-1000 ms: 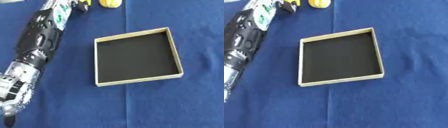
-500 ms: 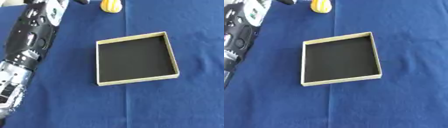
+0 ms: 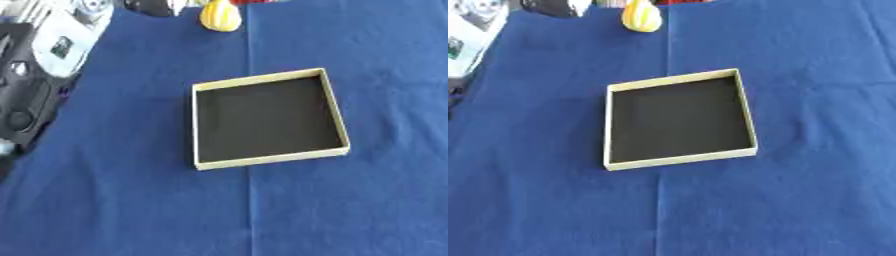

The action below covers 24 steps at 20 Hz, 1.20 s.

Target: Pick up objects on the table and place them in the box.

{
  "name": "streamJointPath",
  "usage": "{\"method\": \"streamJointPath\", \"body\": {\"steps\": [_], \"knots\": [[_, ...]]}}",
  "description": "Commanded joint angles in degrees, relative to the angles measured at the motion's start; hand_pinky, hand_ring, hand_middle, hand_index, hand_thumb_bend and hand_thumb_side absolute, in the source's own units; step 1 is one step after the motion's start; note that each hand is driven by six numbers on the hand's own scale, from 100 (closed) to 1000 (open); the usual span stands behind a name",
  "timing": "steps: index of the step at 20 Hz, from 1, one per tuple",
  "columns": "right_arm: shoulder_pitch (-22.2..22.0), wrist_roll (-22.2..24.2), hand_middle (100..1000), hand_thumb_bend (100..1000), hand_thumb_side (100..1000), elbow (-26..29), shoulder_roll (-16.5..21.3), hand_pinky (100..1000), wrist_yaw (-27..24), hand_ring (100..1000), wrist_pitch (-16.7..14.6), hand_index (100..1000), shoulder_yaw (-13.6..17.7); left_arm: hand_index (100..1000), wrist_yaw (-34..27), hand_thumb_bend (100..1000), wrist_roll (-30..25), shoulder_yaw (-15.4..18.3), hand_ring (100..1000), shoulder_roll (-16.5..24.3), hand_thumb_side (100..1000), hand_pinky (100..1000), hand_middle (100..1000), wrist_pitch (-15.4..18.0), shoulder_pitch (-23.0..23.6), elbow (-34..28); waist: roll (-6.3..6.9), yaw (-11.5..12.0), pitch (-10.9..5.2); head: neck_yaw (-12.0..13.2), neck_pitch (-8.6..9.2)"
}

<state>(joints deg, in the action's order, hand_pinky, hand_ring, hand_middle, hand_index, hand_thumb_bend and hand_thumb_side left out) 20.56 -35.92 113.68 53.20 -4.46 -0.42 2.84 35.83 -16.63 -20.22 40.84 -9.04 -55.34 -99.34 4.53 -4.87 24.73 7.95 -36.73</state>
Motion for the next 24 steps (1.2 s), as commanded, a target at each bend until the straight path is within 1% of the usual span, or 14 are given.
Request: {"method": "streamJointPath", "body": {"steps": [1, 3, 6, 7, 8, 11, 14, 17, 20, 23, 24], "knots": [[0.03, -0.20, 737, 100, 804, 0.91, 1.63, 794, -0.06, 877, -0.34, 786, 1.18, 567, -2.30, 100, -0.28, -2.18, 614, 4.85, 100, 795, 537, -0.58, 2.18, -11.94, -0.63, 0.25, -1.57, -0.57, -0.09], [-0.04, -0.34, 737, 100, 804, 0.91, 1.39, 793, -0.07, 878, -0.31, 786, 1.24, 565, -3.51, 100, -0.29, -3.91, 613, 5.30, 100, 797, 536, 0.70, 3.64, -14.46, -0.91, 0.59, -1.46, -0.91, -0.05], [0.06, -0.25, 737, 100, 806, 0.91, 1.05, 794, -0.10, 878, -0.22, 786, 1.05, 561, -4.53, 100, 0.09, -5.91, 610, 4.94, 100, 799, 534, 2.28, 4.90, -15.16, -1.22, 1.10, -1.31, -1.33, -0.02], [0.10, -0.19, 736, 100, 785, 0.91, 0.96, 794, -0.07, 878, -0.21, 786, 0.98, 561, -4.52, 100, 0.25, -6.32, 609, 4.81, 100, 798, 534, 2.40, 5.30, -15.21, -1.29, 1.21, -1.27, -1.44, 0.03], [0.11, -0.14, 737, 100, 807, 0.91, 0.86, 794, -0.04, 878, -0.20, 785, 0.93, 558, -4.40, 100, 0.44, -6.69, 608, 4.62, 100, 799, 532, 2.48, 5.69, -15.23, -1.37, 1.29, -1.22, -1.57, 0.04], [0.01, -0.11, 736, 100, 808, 0.91, 0.55, 794, 0.05, 879, -0.08, 785, 0.87, 556, -3.89, 100, 0.71, -7.62, 607, 3.77, 100, 802, 532, 2.65, 6.76, -15.25, -1.56, 1.45, -1.06, -1.76, -0.02], [-0.12, -0.11, 736, 100, 810, 0.91, 0.24, 794, 0.10, 880, 0.08, 784, 0.78, 548, -3.48, 100, 0.54, -8.12, 604, 2.06, 100, 807, 530, 2.27, 7.85, -15.26, -1.71, 1.58, -0.82, -1.85, -0.05], [-0.11, -0.04, 736, 100, 811, 0.91, 0.05, 794, 0.07, 880, 0.19, 784, 0.63, 557, -2.22, 100, -0.08, -8.78, 607, 0.41, 100, 808, 534, 2.09, 8.55, -15.26, -1.76, 1.73, -0.68, -1.91, -0.21], [0.00, 0.09, 735, 100, 812, 0.91, -0.19, 794, 0.10, 880, 0.28, 784, 0.49, 581, -0.30, 100, -1.13, -9.74, 618, -1.07, 100, 810, 544, 1.17, 9.74, -14.76, -1.83, 1.72, -0.46, -1.94, -0.24], [0.00, 0.11, 734, 100, 812, 0.91, -0.39, 794, 0.17, 880, 0.39, 783, 0.45, 592, 2.05, 100, -2.10, -11.22, 622, -2.09, 100, 813, 549, 1.59, 10.46, -13.04, -1.92, 1.61, -0.29, -1.91, -0.23], [-0.03, 0.09, 734, 100, 813, 0.91, -0.46, 794, 0.17, 880, 0.44, 783, 0.44, 610, 2.65, 100, -2.35, -11.67, 630, -2.51, 100, 814, 559, 1.82, 10.64, -12.22, -1.97, 1.59, -0.23, -1.92, -0.26]]}}
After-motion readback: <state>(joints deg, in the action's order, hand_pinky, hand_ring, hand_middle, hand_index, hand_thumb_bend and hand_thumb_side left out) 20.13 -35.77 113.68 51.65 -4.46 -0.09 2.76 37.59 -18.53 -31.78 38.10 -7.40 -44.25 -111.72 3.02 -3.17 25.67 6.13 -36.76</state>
